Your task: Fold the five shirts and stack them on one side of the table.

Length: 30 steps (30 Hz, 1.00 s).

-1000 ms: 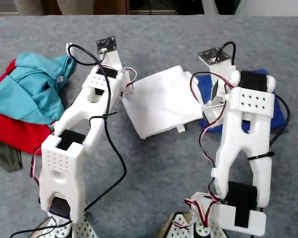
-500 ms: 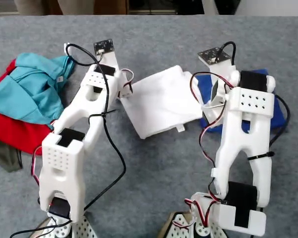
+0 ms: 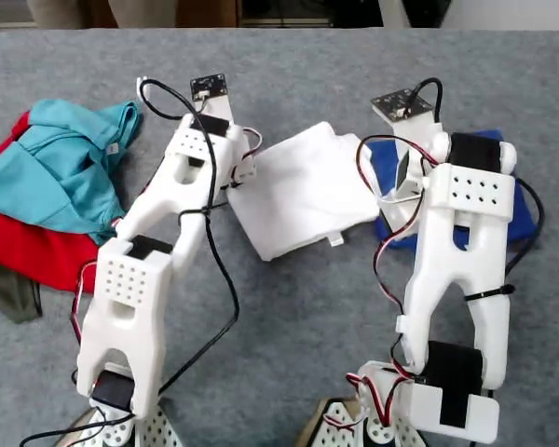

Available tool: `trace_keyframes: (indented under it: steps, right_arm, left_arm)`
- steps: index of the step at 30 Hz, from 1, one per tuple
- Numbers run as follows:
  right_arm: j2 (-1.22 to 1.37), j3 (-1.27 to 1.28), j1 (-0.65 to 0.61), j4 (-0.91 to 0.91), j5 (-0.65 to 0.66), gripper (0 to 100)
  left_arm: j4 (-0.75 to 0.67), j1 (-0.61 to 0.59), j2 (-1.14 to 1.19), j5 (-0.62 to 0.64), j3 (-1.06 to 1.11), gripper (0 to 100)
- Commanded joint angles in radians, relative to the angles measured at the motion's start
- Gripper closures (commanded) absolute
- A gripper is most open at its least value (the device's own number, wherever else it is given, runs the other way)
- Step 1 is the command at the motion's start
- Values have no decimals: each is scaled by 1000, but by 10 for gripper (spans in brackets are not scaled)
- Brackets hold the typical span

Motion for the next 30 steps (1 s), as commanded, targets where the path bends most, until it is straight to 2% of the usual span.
trace_keyframes:
  steps: [1, 6, 12, 18, 20, 24, 30]
  right_arm:
    - [-48, -4, 21, -14, 11, 993]
    - [-48, -4, 18, -40, 11, 993]
    - [-41, -4, 10, -74, 11, 992]
    - [-36, 1, -82, -141, 0, 889]
    - [-19, 1, -128, -192, -63, 881]
    - [87, -12, -197, -272, -310, 876]
    - [367, -206, -294, -173, -555, 748]
  left_arm:
    - [71, -81, -7, -8, -103, 982]
    - [196, -152, -2, -106, -206, 982]
    - [218, -176, -2, -133, -218, 981]
    - [219, -192, -7, -132, -224, 978]
    - [221, -203, -7, -132, -222, 967]
    - [296, -221, -8, -140, -275, 864]
    - [477, -242, -8, -144, -500, 840]
